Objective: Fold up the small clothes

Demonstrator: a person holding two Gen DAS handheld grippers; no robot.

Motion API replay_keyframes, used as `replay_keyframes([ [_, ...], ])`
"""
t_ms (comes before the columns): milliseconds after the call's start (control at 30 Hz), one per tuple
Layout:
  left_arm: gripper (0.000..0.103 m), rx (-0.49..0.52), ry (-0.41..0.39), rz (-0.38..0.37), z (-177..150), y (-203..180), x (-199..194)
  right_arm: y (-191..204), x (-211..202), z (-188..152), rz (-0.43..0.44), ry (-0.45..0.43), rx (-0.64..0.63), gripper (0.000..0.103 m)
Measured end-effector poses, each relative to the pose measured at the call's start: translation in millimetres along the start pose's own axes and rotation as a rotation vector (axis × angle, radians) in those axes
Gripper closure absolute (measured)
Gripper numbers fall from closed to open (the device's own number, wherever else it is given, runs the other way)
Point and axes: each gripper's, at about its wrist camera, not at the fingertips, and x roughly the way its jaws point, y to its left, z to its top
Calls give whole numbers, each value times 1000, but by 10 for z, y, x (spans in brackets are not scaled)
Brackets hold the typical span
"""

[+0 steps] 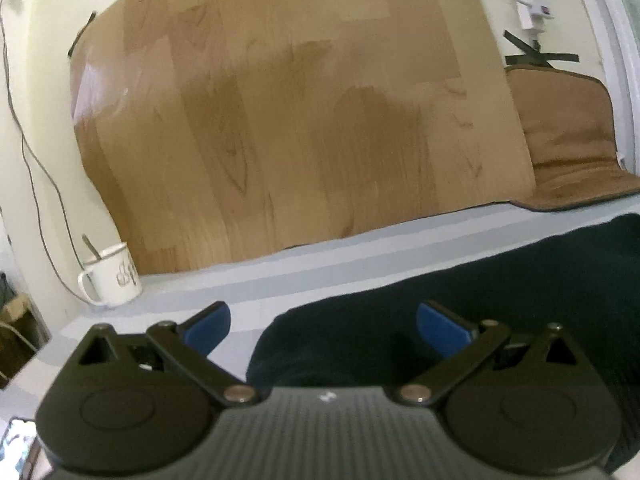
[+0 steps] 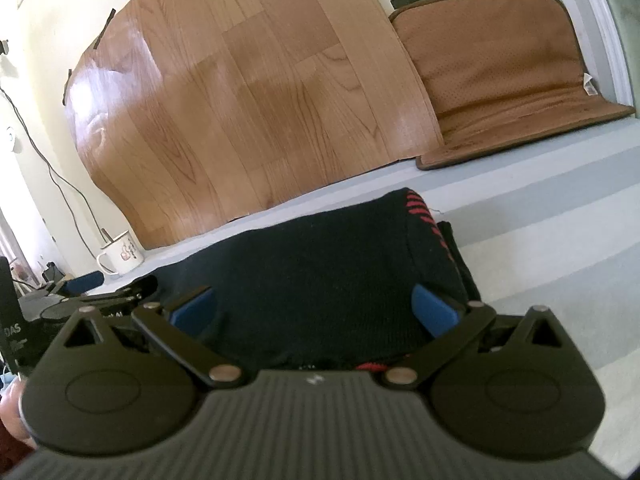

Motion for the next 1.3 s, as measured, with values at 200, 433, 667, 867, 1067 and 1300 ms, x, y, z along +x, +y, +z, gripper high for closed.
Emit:
replay_keyframes([
  [200,0,10,-13,-12,-17,-12,-23,-9,-4,1,5,-2,5,0],
  [433,0,30,-47,-39,-15,-47,-79,-13,-1,2,5,-1,6,0],
  [667,0,-6,-35,-65,-4,6,-61,-14,-2,2,6,-2,6,0],
  [867,0,-7,-21,-74,3,5,-60,-13,-2,2,5,-2,6,0],
  [1067,0,-7,-18,-77,2,10,-59,-11,-3,1,2,-2,3,0],
  [1300,0,3,-20,-80,-1,-6,-64,7,1,6,-2,-2,1,0],
])
